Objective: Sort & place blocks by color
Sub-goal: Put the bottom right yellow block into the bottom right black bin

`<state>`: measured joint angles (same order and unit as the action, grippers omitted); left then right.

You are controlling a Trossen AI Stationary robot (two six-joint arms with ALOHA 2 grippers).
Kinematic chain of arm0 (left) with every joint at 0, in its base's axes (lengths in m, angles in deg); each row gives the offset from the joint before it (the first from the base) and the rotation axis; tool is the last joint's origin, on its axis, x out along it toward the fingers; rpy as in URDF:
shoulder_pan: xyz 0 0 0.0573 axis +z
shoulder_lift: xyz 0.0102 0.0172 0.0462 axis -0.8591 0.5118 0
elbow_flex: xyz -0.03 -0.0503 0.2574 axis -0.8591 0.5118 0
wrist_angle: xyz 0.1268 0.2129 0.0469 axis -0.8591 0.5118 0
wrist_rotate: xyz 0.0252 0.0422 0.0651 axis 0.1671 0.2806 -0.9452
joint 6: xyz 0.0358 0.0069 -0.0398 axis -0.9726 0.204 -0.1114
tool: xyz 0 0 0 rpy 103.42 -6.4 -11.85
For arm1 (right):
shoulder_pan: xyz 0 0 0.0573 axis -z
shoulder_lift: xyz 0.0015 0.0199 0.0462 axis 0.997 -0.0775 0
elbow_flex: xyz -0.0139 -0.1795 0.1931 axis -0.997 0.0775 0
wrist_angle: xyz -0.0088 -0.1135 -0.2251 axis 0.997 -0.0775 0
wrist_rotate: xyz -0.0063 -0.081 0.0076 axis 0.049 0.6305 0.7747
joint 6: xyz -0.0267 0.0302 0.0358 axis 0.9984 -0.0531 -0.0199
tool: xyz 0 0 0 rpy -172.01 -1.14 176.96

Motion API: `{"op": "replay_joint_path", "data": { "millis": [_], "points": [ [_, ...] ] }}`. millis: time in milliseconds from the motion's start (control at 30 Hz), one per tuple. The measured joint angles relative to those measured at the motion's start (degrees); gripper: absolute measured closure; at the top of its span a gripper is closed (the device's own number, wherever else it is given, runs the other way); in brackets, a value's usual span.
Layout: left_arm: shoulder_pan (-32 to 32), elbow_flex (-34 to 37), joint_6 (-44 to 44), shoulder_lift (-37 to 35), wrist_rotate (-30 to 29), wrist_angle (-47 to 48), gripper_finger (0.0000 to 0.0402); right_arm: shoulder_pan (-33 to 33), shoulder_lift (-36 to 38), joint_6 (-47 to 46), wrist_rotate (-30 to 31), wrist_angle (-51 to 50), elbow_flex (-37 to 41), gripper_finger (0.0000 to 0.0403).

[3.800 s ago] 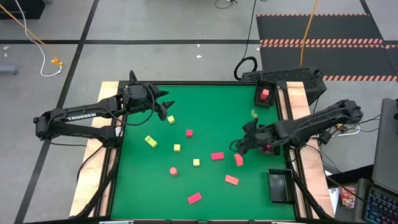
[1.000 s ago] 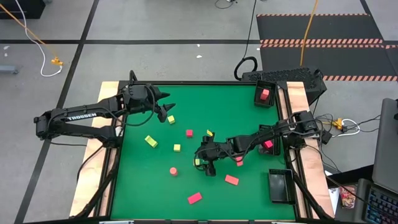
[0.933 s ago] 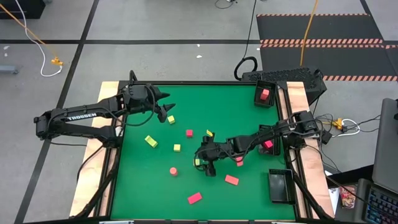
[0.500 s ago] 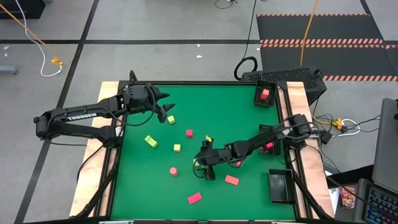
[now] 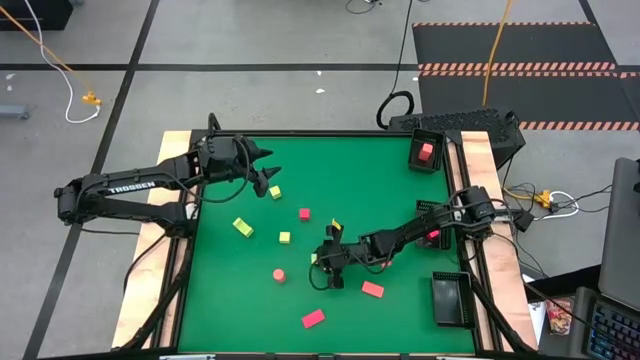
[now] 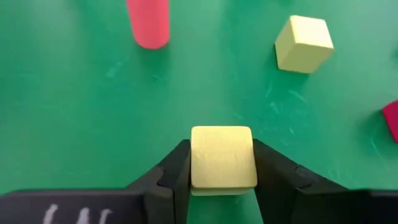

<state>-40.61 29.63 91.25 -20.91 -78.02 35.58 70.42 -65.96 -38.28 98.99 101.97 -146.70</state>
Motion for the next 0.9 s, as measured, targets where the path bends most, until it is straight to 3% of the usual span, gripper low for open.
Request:
{"op": "replay_joint_path", "data": {
  "millis": [167, 333, 600, 733, 900],
  "points": [
    [0.0, 0.0, -0.1, 0.0, 0.0, 0.1, 0.0128, 0.0, 2.7, -1.2, -3.4, -5.5, 0.1, 0.0282],
    [0.0, 0.0, -0.1, 0.0, 0.0, 0.5, 0.0128, -1.7, 15.3, -7.4, -3.6, -25.8, 0.0, 0.0282],
    [0.0, 0.0, 0.3, 0.0, 0.0, 0.4, 0.0128, -6.5, 33.8, -42.4, -17.8, -58.3, -0.1, 0.0282],
    [0.0, 0.0, 0.3, 0.0, 0.0, 0.4, 0.0128, -11.7, 36.1, -60.5, -30.2, -70.9, 0.0, 0.0282],
    [0.0, 0.0, 0.3, 0.0, 0.0, 0.4, 0.0128, -17.3, 35.3, -74.3, -42.4, -76.4, 0.0, 0.0282]
  ]
}}
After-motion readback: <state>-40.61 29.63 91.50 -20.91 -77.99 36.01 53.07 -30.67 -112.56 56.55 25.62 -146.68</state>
